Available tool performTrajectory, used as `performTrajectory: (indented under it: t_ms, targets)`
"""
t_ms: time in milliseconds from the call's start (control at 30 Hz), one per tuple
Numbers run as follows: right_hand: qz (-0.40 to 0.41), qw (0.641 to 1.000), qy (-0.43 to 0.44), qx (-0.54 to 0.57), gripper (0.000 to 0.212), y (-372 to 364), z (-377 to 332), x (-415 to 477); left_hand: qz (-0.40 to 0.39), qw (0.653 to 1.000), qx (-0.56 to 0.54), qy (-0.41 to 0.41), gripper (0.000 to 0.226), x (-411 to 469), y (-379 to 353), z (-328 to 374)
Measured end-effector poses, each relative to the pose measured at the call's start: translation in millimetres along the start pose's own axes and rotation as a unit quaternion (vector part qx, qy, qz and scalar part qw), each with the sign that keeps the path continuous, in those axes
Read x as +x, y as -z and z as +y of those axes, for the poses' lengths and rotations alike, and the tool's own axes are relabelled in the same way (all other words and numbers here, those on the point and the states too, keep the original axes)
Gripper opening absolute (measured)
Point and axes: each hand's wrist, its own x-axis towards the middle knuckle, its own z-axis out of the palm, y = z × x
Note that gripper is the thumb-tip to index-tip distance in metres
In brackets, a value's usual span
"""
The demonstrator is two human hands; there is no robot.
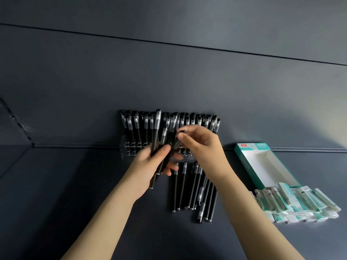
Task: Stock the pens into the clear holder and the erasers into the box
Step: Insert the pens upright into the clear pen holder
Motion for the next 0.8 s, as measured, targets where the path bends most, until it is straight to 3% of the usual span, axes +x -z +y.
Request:
performTrajectory:
  t_ms: [167, 267, 567, 800]
  targets:
    - [0.146, 0.985, 0.084, 0.04, 0.01, -13.5, -5.2, 15.0, 0.051, 0.994, 0.094, -0.019, 0.023, 2.6, 48.3, 15.8]
    - [0.193, 0.973, 0.123, 0.025, 0.012, -29.1, -9.1, 20.4, 0.08, 0.984, 0.154, -0.038, 0.021, 4.9, 80.8, 21.8]
    - [0.172, 0.955, 0.194, -0.145, 0.017, -96.1, 1.4, 33.8, 0.117, 0.988, 0.091, -0.038, 0.019, 11.3, 134.0, 19.9]
    - [0.165, 0.922, 0.25, -0.245, 0.007, -118.2, 17.0, 42.2, 0.108, 0.993, 0.039, -0.027, 0.019, 17.4, 137.3, 23.5]
